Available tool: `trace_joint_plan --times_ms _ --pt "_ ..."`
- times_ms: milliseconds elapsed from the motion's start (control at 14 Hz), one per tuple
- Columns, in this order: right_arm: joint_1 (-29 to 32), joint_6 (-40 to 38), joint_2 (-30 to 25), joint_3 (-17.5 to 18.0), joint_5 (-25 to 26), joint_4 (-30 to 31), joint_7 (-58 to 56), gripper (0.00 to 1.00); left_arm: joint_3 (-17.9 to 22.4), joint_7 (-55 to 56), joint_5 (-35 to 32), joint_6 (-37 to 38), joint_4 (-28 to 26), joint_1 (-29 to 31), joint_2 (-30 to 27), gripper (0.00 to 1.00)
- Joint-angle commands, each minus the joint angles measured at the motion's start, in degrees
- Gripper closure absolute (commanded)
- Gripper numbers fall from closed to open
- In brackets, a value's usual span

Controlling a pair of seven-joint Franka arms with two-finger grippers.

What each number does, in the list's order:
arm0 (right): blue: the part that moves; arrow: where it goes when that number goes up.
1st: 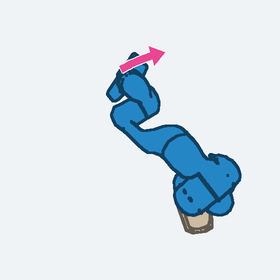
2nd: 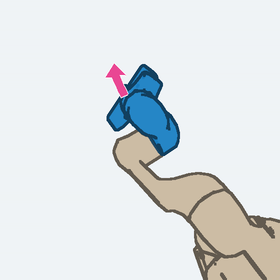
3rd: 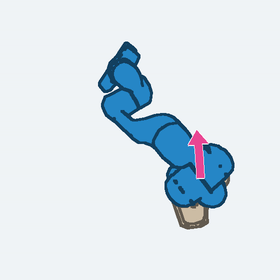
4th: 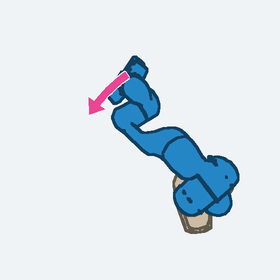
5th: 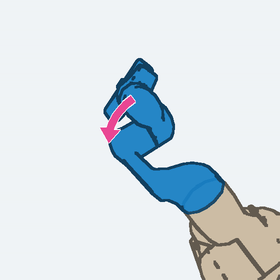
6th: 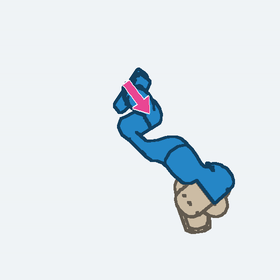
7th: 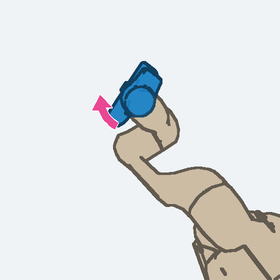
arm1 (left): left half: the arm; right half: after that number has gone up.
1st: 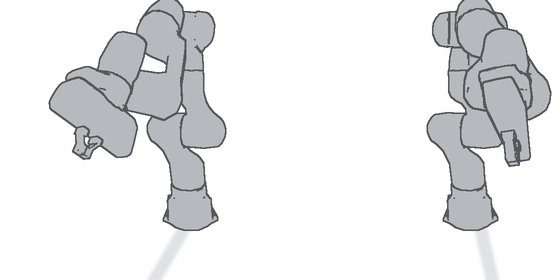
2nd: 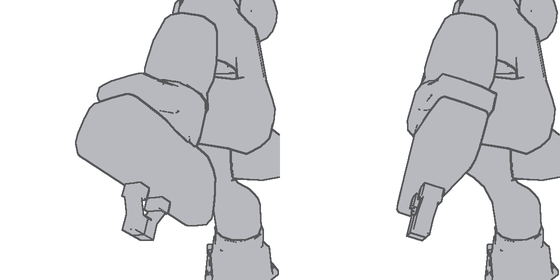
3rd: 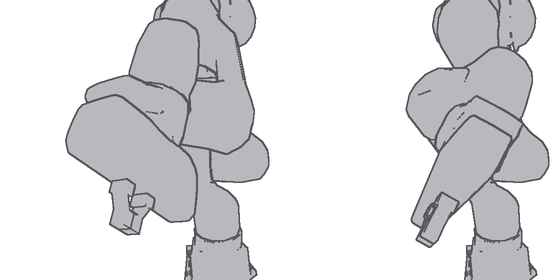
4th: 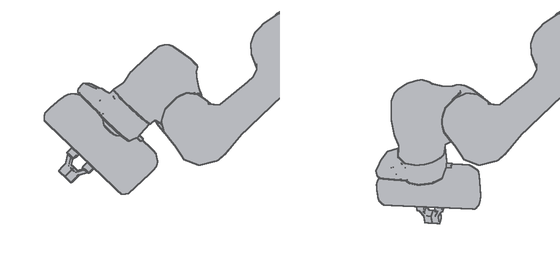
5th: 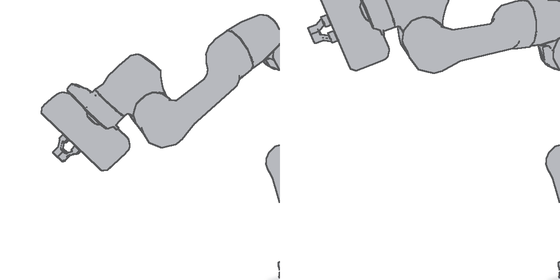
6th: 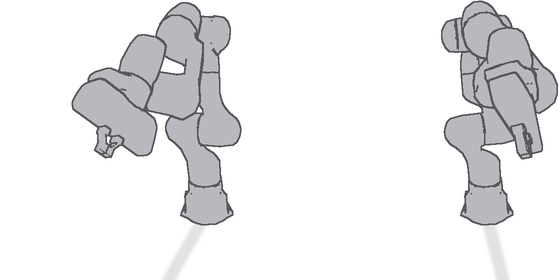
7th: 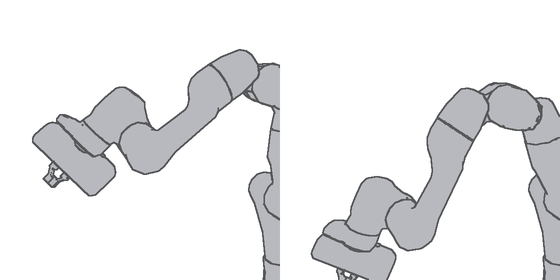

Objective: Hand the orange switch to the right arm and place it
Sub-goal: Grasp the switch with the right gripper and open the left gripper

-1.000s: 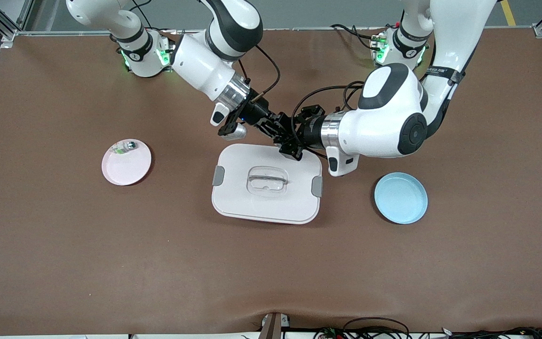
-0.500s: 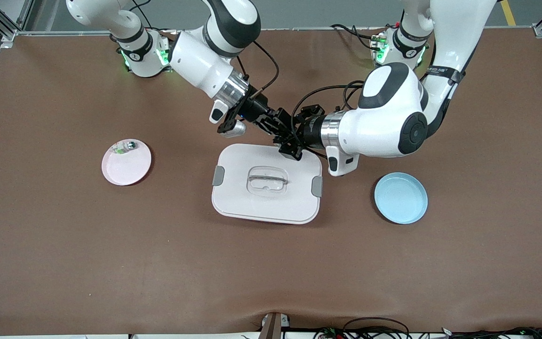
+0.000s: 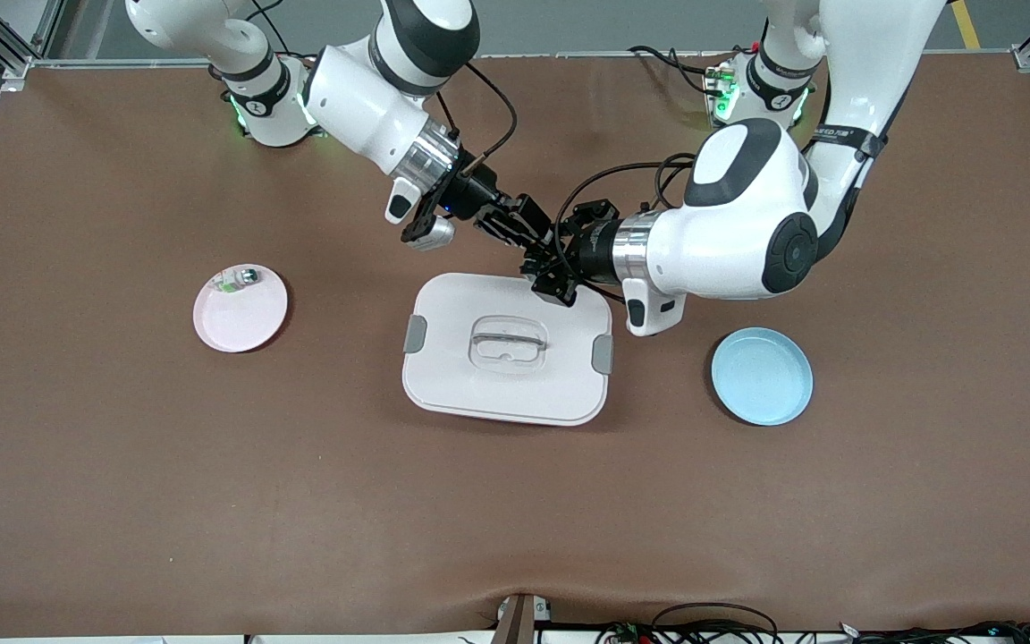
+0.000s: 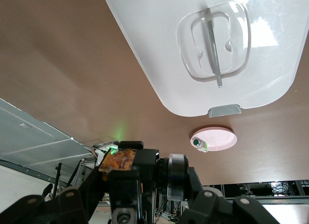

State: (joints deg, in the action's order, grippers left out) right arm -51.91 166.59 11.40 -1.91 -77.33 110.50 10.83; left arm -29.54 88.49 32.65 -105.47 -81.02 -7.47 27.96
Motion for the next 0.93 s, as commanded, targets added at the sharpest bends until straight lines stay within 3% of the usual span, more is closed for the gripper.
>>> trace_joint_plan --times_ms 0,71,143,214,500,643,857 --pt "-0.03 -0.74 -1.21 -0.12 -0.63 1.12 0.68 1.00 0.10 0.98 0.40 0.26 1.13 -0.35 0.42 0.91" --pt "-0.03 -0.74 -1.21 -0.12 -0.63 1.12 0.59 1.00 0.10 0.89 0.40 0.26 1.13 -0.35 0.43 0.71" --pt "-0.03 -0.74 -1.21 -0.12 -0.63 1.12 0.59 1.00 0.10 1.07 0.40 0.26 1.13 -0.35 0.43 0.22" --pt "-0.03 -0.74 -1.21 -0.12 -0.63 1.12 0.59 1.00 0.19 0.89 0.40 0.26 1.13 -0.27 0.43 0.00" --pt "-0.03 -0.74 -2.26 -0.12 -0.63 1.29 0.68 1.00 0.45 0.63 0.23 0.53 2.01 1.05 -0.19 0.00" --pt "0.06 -1.44 -4.53 -0.20 -0.63 2.95 0.68 1.00 2.46 0.11 -0.21 0.79 2.18 1.75 -0.45 0.00" --pt "1.98 -6.79 -10.68 -0.64 1.46 8.21 0.68 1.00 4.75 -3.66 -6.87 0.79 3.85 2.11 -1.42 0.00"
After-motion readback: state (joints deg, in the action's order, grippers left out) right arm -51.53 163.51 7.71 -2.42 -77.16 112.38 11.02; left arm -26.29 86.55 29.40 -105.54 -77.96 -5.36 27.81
